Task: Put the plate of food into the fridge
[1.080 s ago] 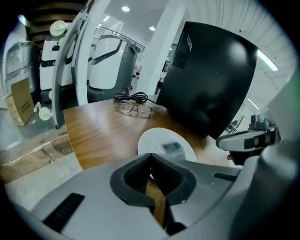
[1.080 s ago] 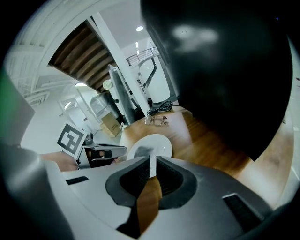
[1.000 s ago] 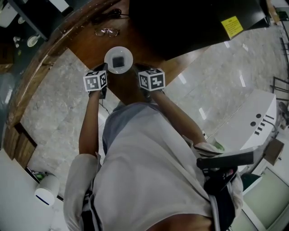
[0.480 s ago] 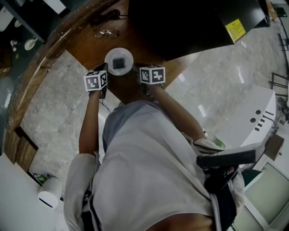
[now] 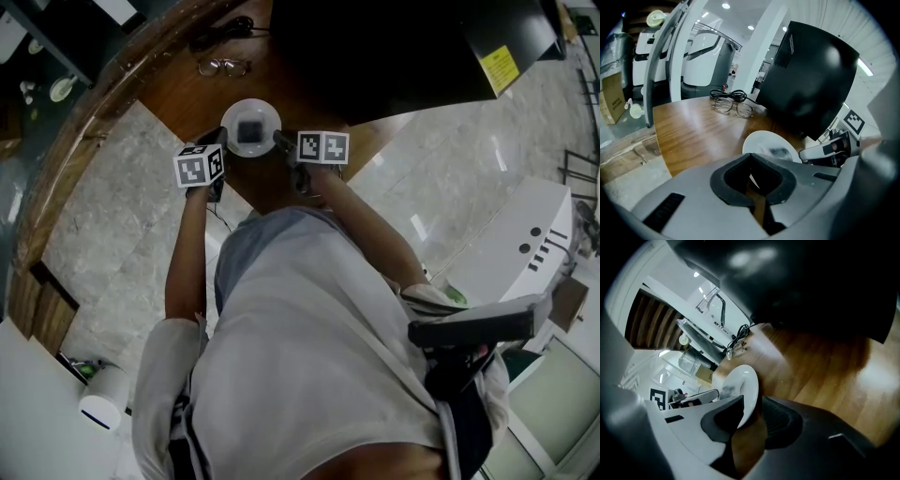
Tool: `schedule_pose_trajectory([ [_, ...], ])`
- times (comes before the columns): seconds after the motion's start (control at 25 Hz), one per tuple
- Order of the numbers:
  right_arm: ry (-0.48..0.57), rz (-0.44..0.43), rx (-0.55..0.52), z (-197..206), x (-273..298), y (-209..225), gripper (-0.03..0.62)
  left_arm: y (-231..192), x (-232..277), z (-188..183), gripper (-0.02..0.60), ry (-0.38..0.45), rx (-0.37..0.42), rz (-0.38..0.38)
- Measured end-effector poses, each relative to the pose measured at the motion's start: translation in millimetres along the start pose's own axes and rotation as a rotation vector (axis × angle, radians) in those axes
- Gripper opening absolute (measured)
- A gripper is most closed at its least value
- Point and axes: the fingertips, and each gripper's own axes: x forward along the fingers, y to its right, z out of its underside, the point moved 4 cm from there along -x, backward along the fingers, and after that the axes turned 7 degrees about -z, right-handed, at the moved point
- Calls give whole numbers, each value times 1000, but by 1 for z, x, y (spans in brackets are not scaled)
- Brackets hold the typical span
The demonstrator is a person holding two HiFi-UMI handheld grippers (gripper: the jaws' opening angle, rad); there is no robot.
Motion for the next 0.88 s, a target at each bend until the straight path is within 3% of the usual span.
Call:
schedule_pose_trajectory([
  [0.2,31,-83,130,-4,12,1,112,-6,7,-4,18,8,-14,7],
  [0.56,41,-146,242,-3,17,1,73,-7,7,-5,18,28,-25,-7],
  [0.88,6,-187,314,3,23,-3,48,5,13,-3,18,-7,111,-4],
])
